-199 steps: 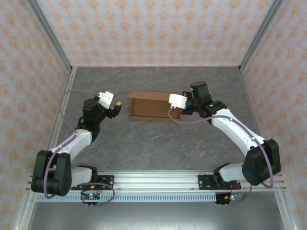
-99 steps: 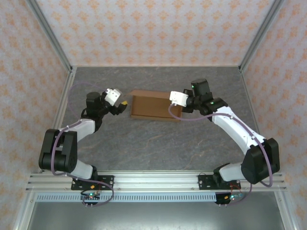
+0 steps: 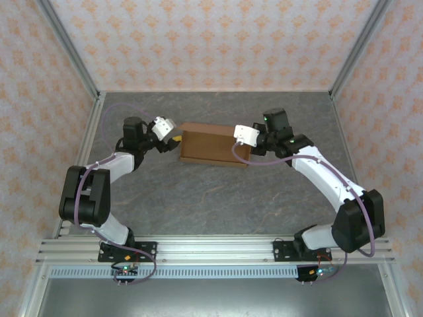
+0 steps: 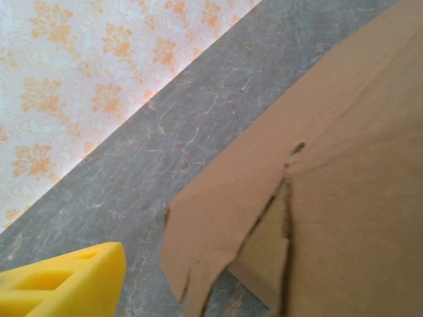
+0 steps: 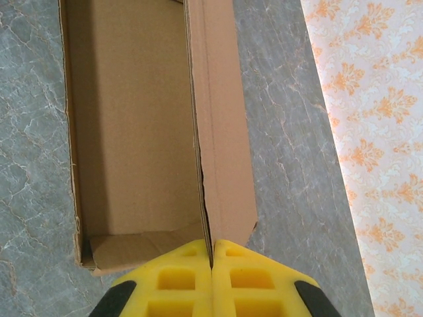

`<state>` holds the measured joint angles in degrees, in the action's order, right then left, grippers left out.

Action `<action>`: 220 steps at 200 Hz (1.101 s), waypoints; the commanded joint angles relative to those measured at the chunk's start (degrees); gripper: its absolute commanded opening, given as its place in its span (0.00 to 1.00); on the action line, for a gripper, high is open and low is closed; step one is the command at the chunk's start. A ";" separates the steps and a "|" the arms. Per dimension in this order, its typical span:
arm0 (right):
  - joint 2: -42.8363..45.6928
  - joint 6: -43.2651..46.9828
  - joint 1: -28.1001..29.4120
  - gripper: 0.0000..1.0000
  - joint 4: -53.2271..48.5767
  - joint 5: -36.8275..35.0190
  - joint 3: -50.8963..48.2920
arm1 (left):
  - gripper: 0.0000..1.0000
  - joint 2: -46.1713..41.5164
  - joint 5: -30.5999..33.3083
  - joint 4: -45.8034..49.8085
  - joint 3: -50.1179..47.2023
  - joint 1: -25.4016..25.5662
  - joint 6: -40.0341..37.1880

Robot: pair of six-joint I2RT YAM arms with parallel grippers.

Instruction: Fold the paper box

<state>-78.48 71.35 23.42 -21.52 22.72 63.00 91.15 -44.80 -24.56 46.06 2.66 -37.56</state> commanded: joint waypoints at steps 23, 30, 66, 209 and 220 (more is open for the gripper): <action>-0.58 -2.70 -0.44 0.00 -0.29 1.71 1.94 | 0.60 -0.53 0.94 3.33 1.06 1.34 1.11; -0.57 -2.91 -0.43 0.00 -0.35 1.71 1.97 | 0.58 -0.54 1.57 2.83 1.05 1.52 2.02; -0.58 -3.89 -0.39 0.00 0.03 1.81 2.11 | 0.47 -1.42 4.79 2.08 1.38 2.74 7.00; -1.32 -6.75 -0.34 0.00 1.56 2.46 2.30 | 0.21 -2.47 13.75 0.22 3.57 7.48 28.69; -1.39 -7.01 -0.33 0.00 1.65 2.33 2.39 | 0.20 -2.52 14.20 0.29 3.64 7.71 30.72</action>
<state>-79.02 66.61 23.09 -21.12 23.38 63.68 90.50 -31.46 -23.38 47.99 9.32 -12.82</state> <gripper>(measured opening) 0.050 0.209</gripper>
